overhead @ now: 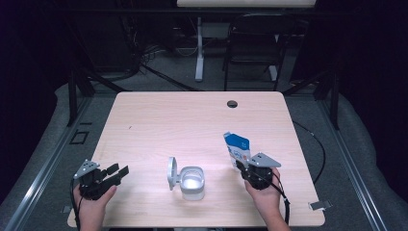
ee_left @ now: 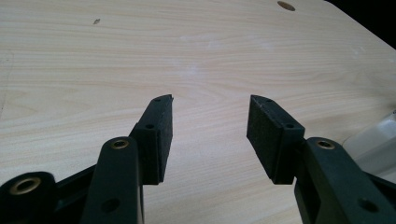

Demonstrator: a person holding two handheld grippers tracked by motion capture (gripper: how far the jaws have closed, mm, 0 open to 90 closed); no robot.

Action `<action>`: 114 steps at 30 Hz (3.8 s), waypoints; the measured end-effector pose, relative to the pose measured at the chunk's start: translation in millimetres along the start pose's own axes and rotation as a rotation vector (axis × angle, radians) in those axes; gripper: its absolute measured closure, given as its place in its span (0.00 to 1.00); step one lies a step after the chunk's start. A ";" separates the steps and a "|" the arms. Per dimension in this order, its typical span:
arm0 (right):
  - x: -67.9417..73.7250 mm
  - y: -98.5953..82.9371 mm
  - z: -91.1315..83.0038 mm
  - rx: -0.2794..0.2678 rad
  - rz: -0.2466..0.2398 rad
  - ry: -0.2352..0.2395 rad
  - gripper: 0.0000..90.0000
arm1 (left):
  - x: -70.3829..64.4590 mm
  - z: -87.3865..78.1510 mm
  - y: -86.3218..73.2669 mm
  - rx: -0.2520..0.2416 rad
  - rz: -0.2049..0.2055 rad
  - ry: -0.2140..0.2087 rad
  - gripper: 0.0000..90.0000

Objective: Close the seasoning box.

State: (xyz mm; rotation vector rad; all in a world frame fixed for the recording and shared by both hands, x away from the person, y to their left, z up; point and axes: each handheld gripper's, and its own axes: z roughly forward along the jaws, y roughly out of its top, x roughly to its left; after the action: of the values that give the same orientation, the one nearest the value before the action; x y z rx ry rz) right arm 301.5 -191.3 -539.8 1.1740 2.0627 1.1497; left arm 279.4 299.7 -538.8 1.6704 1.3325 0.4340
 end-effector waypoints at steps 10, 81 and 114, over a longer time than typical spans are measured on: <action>-8.9 -8.8 5.5 0.027 0.038 -0.040 0.93 | 0.6 0.4 -0.3 0.005 -0.001 -0.002 0.57; -12.0 -38.8 -5.5 0.036 0.016 -0.037 0.62 | -0.6 1.7 -1.1 0.007 0.004 0.002 0.57; -4.2 -47.2 -30.7 0.017 0.004 -0.031 0.52 | -9.6 4.2 0.6 0.014 0.026 -0.015 0.58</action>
State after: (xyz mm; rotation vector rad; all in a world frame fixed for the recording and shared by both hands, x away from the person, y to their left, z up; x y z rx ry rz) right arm 259.9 -220.8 -564.1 1.1972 2.0522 1.1107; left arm 279.6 289.3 -537.9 1.7011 1.3075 0.4271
